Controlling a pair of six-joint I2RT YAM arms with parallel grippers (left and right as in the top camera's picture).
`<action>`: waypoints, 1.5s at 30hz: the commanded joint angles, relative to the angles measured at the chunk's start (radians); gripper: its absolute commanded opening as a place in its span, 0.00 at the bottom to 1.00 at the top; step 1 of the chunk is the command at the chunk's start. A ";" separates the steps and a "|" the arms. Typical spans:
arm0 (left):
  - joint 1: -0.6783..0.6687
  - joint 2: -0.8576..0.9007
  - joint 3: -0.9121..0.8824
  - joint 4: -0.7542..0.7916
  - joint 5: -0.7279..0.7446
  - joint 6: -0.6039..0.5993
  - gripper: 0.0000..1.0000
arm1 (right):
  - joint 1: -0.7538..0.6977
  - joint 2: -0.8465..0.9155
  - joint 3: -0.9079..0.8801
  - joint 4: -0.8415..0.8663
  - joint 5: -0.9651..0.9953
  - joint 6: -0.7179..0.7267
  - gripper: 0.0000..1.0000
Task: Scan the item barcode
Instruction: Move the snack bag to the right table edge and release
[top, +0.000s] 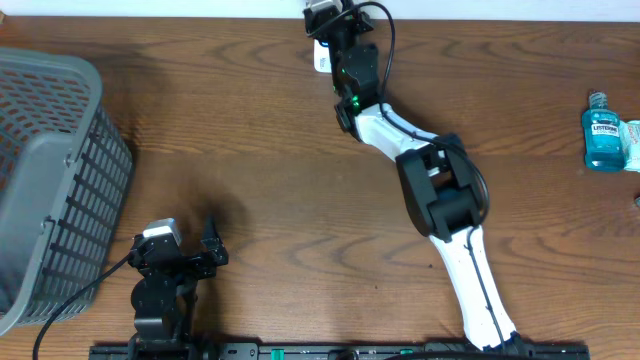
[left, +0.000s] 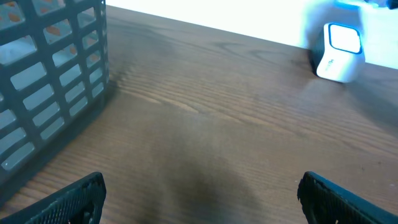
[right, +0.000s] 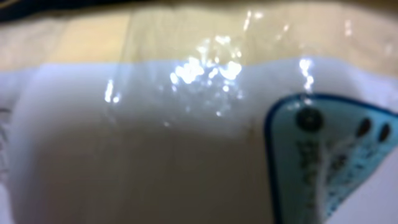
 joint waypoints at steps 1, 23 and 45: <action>0.006 -0.006 -0.002 0.001 -0.002 -0.010 0.98 | -0.016 0.083 0.110 -0.006 0.033 -0.010 0.02; 0.006 -0.006 -0.002 0.001 -0.002 -0.010 0.98 | -0.157 -0.175 0.159 -0.236 0.571 0.051 0.01; 0.006 -0.006 -0.002 0.001 -0.002 -0.010 0.98 | -0.718 -0.243 0.142 -1.790 0.159 0.462 0.01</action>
